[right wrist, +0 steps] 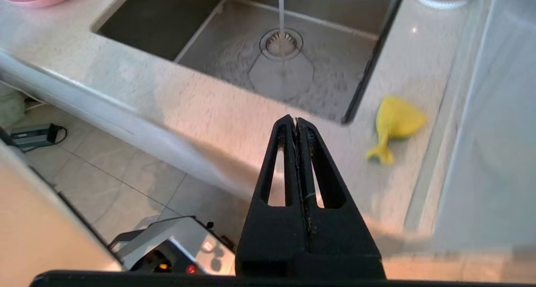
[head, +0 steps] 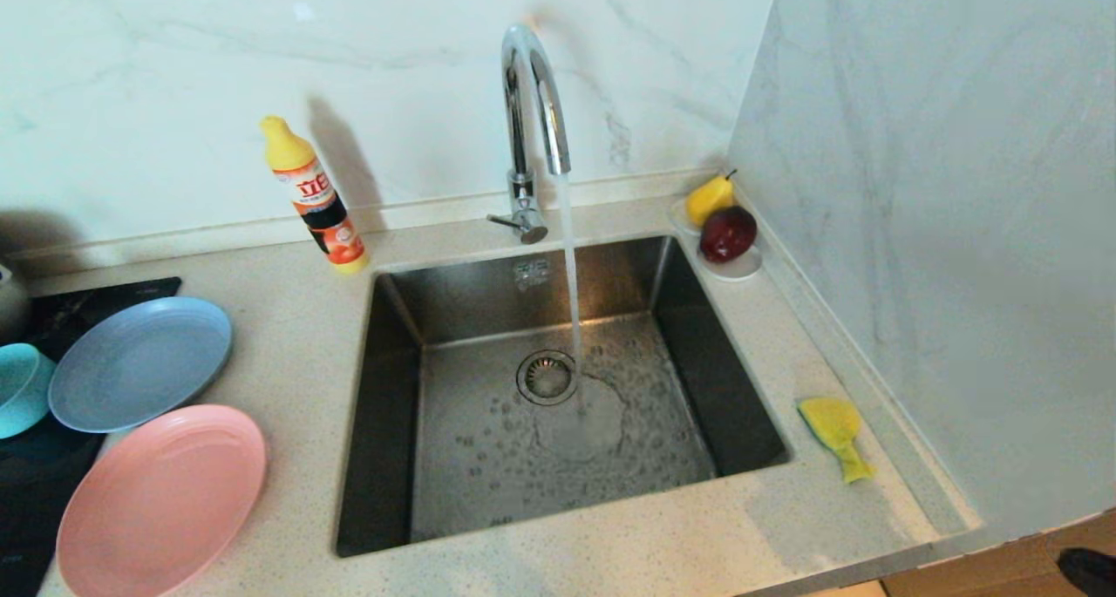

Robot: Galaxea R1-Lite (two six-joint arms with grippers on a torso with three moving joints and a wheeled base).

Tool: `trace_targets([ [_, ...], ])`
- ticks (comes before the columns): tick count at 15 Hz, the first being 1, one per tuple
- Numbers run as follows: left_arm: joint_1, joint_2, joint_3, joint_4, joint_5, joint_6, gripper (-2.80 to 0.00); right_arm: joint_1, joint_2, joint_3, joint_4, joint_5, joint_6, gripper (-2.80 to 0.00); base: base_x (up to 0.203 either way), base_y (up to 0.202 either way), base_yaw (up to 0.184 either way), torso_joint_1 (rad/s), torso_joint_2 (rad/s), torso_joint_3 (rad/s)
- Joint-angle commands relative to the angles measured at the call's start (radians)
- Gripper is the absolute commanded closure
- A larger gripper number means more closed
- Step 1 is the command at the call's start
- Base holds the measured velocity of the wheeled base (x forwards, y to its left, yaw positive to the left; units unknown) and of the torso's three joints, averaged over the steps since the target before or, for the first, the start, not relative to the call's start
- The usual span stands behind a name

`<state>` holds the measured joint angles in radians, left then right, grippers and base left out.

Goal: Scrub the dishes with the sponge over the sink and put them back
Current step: Turn off the faucet

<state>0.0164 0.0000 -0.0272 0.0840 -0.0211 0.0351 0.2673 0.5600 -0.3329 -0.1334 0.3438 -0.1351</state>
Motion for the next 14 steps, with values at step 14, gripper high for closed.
trace_targets([
  [14, 0.0, 0.002, 0.001, 0.0, 0.0, -0.001, 0.0, -0.261, -0.562, 0.322, 0.167, -0.334, 0.012, 0.0, 0.0, 0.0, 0.0, 0.0, 0.0, 0.0],
])
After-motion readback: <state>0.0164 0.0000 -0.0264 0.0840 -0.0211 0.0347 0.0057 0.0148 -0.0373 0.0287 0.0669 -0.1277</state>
